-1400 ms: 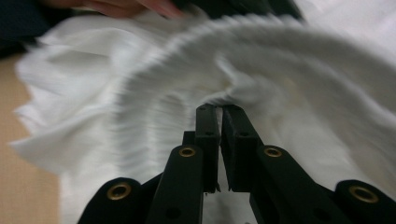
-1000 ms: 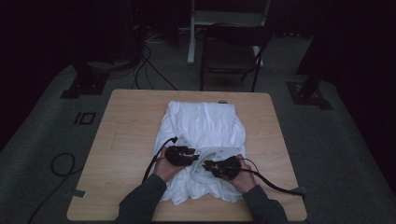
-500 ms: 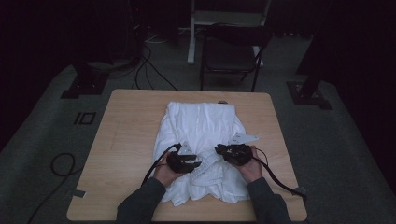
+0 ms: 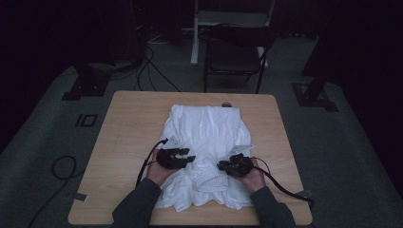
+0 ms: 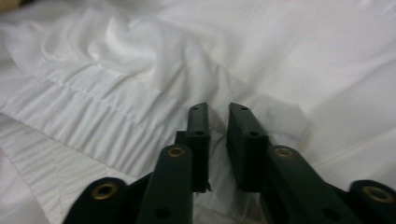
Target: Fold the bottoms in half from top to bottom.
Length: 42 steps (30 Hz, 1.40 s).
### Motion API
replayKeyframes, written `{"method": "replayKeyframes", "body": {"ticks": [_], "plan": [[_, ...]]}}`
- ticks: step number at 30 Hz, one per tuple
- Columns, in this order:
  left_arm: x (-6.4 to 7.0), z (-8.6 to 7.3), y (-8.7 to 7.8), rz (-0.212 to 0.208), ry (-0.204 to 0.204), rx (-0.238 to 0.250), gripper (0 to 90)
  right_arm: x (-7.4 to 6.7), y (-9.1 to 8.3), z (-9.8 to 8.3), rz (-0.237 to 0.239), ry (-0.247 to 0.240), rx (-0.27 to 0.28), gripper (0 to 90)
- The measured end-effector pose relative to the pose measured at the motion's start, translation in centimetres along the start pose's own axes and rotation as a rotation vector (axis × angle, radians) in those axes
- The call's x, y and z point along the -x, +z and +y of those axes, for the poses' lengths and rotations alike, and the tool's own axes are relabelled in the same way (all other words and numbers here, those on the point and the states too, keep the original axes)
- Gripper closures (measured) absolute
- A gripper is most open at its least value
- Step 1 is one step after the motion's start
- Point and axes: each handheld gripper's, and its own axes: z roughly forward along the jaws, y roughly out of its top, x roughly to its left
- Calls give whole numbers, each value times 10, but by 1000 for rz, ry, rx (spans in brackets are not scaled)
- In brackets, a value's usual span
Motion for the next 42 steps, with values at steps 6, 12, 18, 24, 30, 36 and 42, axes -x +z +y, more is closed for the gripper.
{"method": "replayKeyframes", "body": {"ticks": [6, 12, 18, 24, 30, 36, 42], "plan": [[-37, 24, 6, 133, -47, 11, 535, 38, -15, 27, -138, 52, 123, 625], [-59, 37, 38, 205, -85, -39, 539, 85, 6, 56, -243, 126, 146, 618], [-67, 22, 62, 230, -109, -137, 574, 108, 39, 50, -281, 201, 43, 631], [-68, 5, 53, 187, -149, -109, 616, 107, 40, 26, -274, 233, 56, 656], [-50, -13, 33, 136, -144, -103, 619, 87, 28, 13, -251, 194, 29, 660], [-38, -24, 17, 76, -149, -104, 591, 73, 15, 1, -197, 198, 4, 658], [-59, -2, 6, 173, -174, -32, 464, 87, 1, 12, -187, 242, 57, 567]]}}
